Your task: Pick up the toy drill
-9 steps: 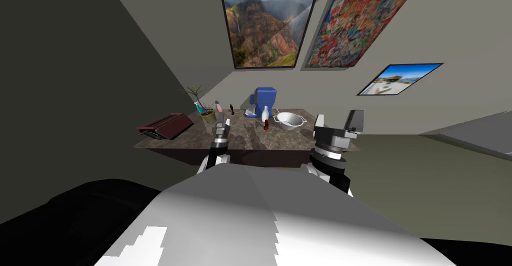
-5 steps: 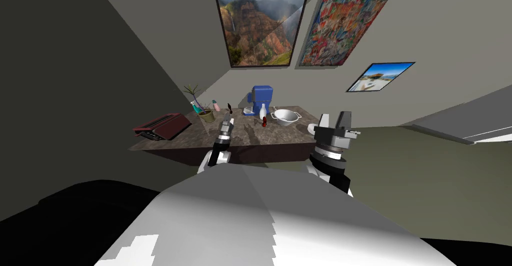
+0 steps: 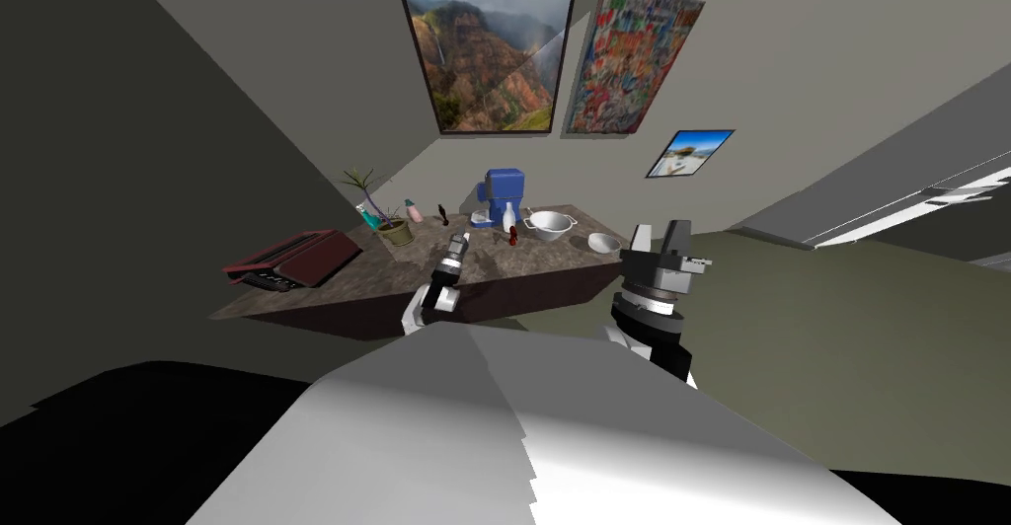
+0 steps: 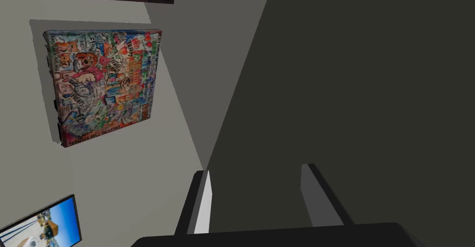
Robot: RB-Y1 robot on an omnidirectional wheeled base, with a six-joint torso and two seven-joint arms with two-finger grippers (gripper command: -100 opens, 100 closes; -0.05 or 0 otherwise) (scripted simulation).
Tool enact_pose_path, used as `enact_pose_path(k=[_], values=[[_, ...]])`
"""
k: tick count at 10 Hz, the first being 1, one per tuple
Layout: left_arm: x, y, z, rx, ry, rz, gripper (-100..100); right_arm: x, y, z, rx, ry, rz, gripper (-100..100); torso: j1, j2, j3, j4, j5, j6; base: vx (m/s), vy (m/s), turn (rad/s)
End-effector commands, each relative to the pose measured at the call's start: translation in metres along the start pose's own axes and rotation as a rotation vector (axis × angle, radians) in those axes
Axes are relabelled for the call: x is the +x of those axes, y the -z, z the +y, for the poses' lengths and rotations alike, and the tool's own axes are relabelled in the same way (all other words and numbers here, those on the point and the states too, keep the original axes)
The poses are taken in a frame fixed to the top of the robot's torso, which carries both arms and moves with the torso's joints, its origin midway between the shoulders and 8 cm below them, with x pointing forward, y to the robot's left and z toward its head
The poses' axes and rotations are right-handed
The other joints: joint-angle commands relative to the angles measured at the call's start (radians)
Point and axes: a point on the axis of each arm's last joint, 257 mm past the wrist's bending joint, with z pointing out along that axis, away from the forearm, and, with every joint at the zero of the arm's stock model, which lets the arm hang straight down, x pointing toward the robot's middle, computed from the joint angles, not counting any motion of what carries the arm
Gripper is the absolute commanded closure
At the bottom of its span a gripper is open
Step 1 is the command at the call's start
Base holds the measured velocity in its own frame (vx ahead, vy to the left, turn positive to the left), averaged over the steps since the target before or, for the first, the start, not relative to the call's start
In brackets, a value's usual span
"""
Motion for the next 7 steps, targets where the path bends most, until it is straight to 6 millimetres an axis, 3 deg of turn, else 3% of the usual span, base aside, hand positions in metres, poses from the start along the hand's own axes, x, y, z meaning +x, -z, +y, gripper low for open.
enact_pose_path(k=[1, 2, 3, 4, 5, 6, 7], values=[[0.004, -0.012, 0.003, -0.003, -0.008, 0.013, -100, 0.000, 0.000, 0.000, 0.000, 0.000, 0.000, 0, 0.000, 0.000, 0.000, 0.000, 0.000, 0.000, -0.092, 0.022, -0.066], [0.007, -0.016, 0.022, -0.050, -0.022, 0.031, -100, 0.000, 0.000, 0.000, 0.000, 0.000, 0.000, 0, 0.000, -0.002, -0.001, 0.000, 0.000, -0.001, -0.076, 0.028, -0.159], [0.008, -0.024, 0.014, -0.027, -0.021, 0.032, -100, 0.000, 0.000, 0.000, 0.000, 0.000, 0.000, 0, 0.001, -0.003, -0.002, -0.001, 0.000, 0.000, -0.056, 0.025, -0.119], [0.010, -0.030, 0.034, -0.075, -0.037, 0.048, -100, 0.000, 0.000, 0.000, 0.000, 0.000, 0.000, 0, 0.001, -0.004, -0.002, -0.001, 0.000, -0.001, -0.066, 0.044, -0.237], [0.011, -0.037, 0.026, -0.055, -0.037, 0.049, -100, 0.000, 0.000, 0.000, 0.000, 0.000, 0.000, 0, 0.002, -0.004, -0.002, -0.001, 0.000, 0.000, -0.060, 0.034, -0.117], [0.013, -0.043, 0.046, -0.104, -0.054, 0.064, -100, 0.000, 0.000, 0.000, 0.000, 0.000, 0.000, 0, 0.002, -0.005, -0.003, -0.001, 0.000, -0.001, -0.075, 0.029, -0.216], [0.013, -0.050, 0.039, -0.085, -0.054, 0.064, -100, 0.000, 0.000, 0.000, 0.000, 0.000, 0.000, 0, 0.001, -0.004, -0.002, -0.001, 0.000, 0.000, -0.062, 0.028, -0.136]])
